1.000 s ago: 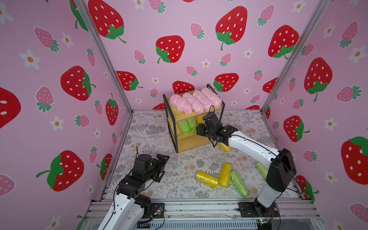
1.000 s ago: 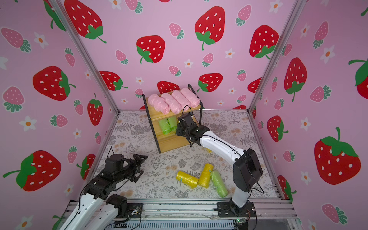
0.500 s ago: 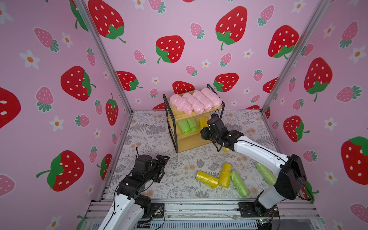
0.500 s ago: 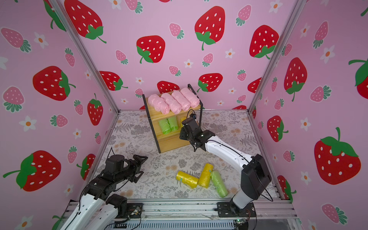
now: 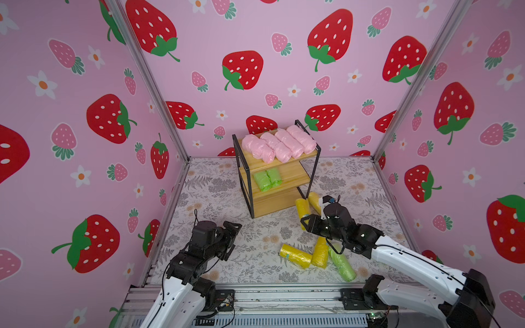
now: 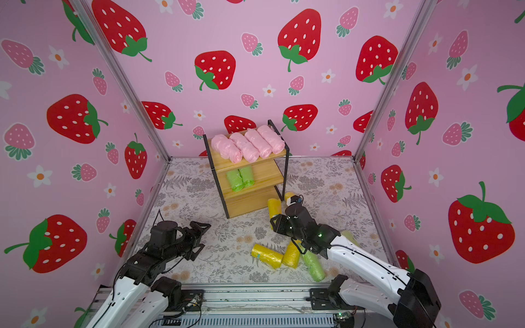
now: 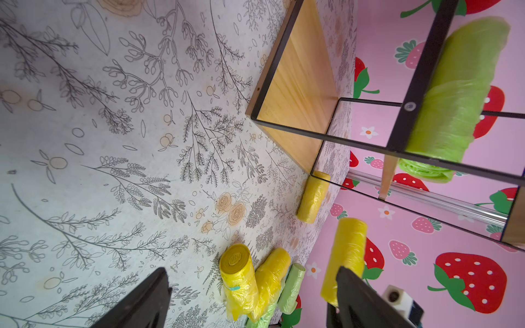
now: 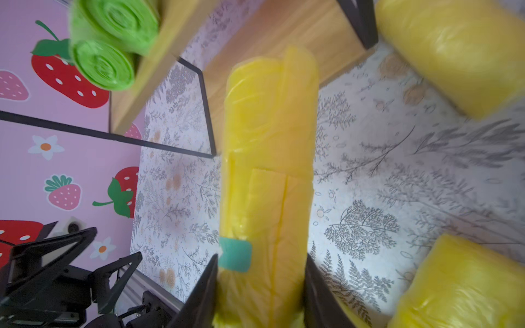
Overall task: Sort the rolls of trash bags by color and place them on the shelf
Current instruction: Place the roll of trash bags on the shelf.
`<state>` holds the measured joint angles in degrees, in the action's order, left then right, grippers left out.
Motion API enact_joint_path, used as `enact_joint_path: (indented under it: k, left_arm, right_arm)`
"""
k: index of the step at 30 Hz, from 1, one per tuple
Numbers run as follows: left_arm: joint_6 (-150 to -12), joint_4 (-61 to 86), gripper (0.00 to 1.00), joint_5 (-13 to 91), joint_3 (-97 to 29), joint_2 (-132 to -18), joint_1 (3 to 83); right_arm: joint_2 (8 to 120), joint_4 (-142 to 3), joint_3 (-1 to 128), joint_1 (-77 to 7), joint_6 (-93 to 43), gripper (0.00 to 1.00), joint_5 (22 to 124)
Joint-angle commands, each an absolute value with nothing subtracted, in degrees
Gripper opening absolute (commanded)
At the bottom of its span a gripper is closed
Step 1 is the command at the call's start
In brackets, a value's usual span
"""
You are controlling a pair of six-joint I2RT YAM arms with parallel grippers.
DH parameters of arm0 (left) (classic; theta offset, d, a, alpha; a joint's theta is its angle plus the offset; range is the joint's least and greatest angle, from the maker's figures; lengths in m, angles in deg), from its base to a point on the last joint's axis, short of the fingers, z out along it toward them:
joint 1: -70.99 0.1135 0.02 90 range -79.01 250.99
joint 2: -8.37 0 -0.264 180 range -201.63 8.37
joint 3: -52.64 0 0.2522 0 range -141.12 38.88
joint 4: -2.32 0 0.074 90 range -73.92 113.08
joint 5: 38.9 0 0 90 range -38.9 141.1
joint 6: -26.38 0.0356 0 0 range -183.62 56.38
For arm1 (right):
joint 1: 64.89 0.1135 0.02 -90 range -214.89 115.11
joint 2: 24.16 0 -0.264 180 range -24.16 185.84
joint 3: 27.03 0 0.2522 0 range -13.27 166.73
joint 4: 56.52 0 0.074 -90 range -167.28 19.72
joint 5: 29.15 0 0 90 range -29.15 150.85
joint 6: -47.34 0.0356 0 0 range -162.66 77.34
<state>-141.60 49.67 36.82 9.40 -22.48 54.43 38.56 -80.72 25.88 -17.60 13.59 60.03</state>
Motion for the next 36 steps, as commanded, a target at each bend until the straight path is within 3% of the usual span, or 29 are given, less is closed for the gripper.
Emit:
enact_joint_path:
  k: [1,15,26,30,36]
  left_arm:
    - [-140.68,50.98,0.95,37.15,7.23,-22.33,54.19]
    - [-141.99,55.25,0.94,38.21,7.41,-17.29,54.24]
    - [-141.3,54.12,0.94,36.95,7.65,-19.04,54.24]
    - [-141.23,53.45,0.95,36.77,8.03,-19.68,54.21]
    - [-141.36,52.65,0.95,36.6,8.4,-20.5,54.24]
  right_arm:
    - [44.45,-62.84,23.82,-17.0,17.76,0.0,66.78]
    - [73.51,-29.46,34.63,-17.47,24.04,0.0,71.82]
    - [98.61,10.89,36.07,-21.32,43.83,0.0,74.2]
    - [100.63,9.97,37.03,-21.88,44.42,0.0,75.42]
    - [102.17,2.66,41.08,-22.46,45.66,0.14,79.15]
